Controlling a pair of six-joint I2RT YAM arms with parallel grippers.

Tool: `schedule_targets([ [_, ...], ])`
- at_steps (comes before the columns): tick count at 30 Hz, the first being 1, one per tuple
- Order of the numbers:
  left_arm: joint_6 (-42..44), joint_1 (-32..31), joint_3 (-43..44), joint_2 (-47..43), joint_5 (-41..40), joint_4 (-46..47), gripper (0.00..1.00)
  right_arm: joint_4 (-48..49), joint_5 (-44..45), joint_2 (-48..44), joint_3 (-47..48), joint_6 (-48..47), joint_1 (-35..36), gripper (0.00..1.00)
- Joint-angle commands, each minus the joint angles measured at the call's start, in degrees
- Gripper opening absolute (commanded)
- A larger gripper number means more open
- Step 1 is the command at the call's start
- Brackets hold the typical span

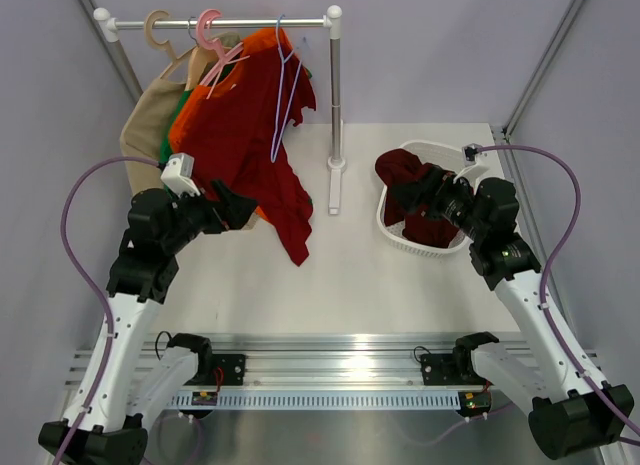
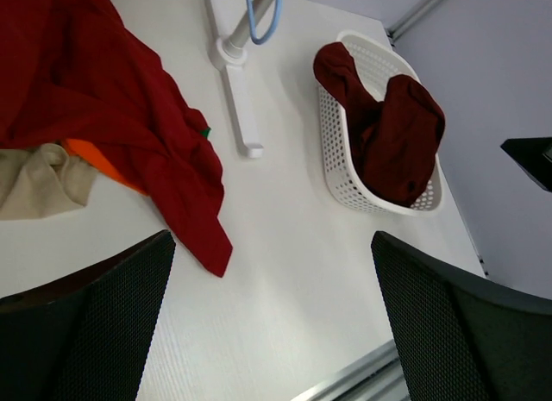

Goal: Remove the t-shirt from the hanger

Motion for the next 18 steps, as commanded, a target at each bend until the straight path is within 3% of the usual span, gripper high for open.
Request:
schedule_targets([
  [1, 3.2, 0.2, 4.0, 0.3, -6.6, 0.3, 0.99, 2.3, -0.4, -0.8, -0.2, 0.0, 0.2, 0.92],
  [4, 6.7, 0.2, 9.5, 2.9, -8.8, 0.3, 0.99, 2.9, -1.3, -0.3, -0.4, 0.2, 0.3, 0.92],
  [11, 14.7, 0.2, 31.4, 20.8, -15.2, -4.9, 0.96, 3.3, -2.0, -0.7, -0.9, 0.4, 0.2, 0.92],
  [15, 18.2, 1.4, 41.9, 32.4, -18.7, -6.6, 0.81, 3.6, -2.4, -1.4, -1.3, 0.4, 0.3, 0.91],
  [18, 18.6, 4.4, 47.8, 38.5, -17.2, -6.7, 0.63, 4.2, -3.4, -1.6, -1.6, 0.8, 0.3, 0.91],
])
